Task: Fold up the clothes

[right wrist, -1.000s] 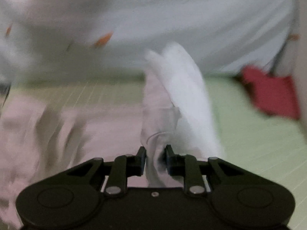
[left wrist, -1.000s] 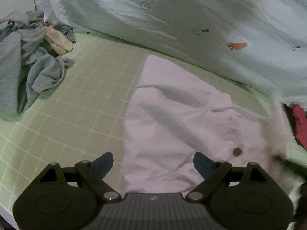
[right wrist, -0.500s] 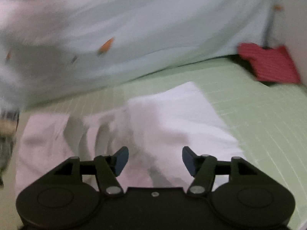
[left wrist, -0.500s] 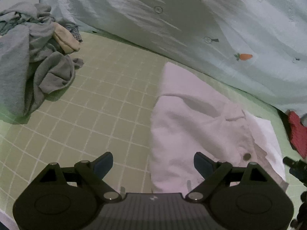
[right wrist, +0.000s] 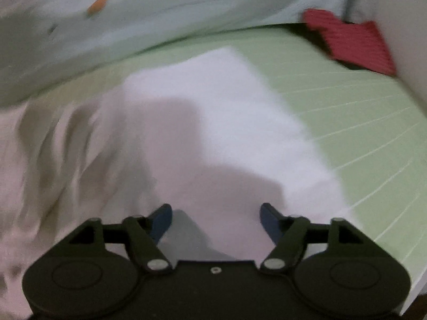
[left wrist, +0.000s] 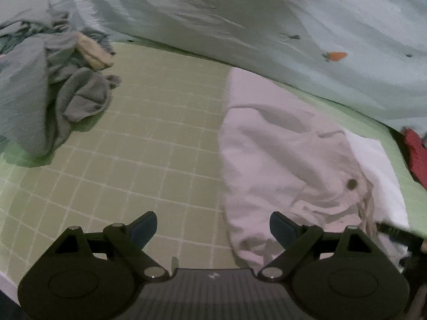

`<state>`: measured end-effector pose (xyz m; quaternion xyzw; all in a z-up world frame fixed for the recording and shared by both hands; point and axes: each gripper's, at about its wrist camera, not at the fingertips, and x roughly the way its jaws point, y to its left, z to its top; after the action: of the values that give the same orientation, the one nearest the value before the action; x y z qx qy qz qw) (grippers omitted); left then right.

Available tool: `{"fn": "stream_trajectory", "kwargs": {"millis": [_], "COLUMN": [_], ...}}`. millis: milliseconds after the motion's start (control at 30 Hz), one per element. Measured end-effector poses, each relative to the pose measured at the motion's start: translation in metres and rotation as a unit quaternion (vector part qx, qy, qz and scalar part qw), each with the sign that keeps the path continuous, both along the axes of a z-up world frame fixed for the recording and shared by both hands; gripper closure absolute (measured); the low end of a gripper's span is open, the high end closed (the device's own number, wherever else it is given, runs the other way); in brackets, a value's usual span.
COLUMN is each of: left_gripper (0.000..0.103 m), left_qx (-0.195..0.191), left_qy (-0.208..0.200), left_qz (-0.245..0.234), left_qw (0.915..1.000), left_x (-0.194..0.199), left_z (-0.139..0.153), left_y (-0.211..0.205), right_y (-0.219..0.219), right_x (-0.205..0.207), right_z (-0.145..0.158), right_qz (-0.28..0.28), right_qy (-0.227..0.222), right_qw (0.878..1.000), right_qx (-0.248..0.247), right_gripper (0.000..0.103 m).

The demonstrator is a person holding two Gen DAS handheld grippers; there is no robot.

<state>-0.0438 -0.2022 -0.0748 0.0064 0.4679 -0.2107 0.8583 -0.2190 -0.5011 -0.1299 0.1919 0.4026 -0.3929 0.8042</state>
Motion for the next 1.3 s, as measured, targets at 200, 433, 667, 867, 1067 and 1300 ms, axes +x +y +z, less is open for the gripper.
{"fn": "stream_trajectory", "kwargs": {"millis": [200, 433, 667, 867, 1067, 1300], "left_gripper": [0.008, 0.007, 0.007, 0.008, 0.027, 0.045], "left_qx": [-0.006, -0.027, -0.042, -0.056, -0.064, -0.124], "left_qy": [0.005, 0.029, 0.079, 0.117, 0.152, 0.216], "left_qz": [0.019, -0.005, -0.066, -0.089, -0.109, -0.051], "left_qw": [0.9998, 0.9992, 0.9938, 0.9875, 0.9802, 0.9671], "left_x": [0.014, 0.04, 0.07, 0.081, 0.09, 0.101], "left_z": [-0.001, -0.013, -0.037, -0.054, -0.064, -0.075], "left_y": [0.008, -0.003, -0.032, -0.047, -0.056, -0.052], "right_y": [0.022, 0.011, 0.011, 0.009, 0.007, 0.001], "right_x": [0.01, -0.017, -0.02, -0.026, -0.038, -0.057], "right_z": [0.006, 0.025, 0.035, 0.034, 0.033, 0.033], "right_qz": [0.014, -0.045, -0.052, -0.085, -0.123, -0.146], "right_qy": [0.039, -0.022, -0.026, 0.01, 0.018, 0.016], "right_qw": [0.999, 0.998, 0.997, 0.996, 0.992, 0.989], "right_qx": [-0.014, 0.045, 0.045, 0.033, 0.032, 0.029], "right_gripper": [0.023, 0.005, 0.004, 0.004, 0.004, 0.004]}}
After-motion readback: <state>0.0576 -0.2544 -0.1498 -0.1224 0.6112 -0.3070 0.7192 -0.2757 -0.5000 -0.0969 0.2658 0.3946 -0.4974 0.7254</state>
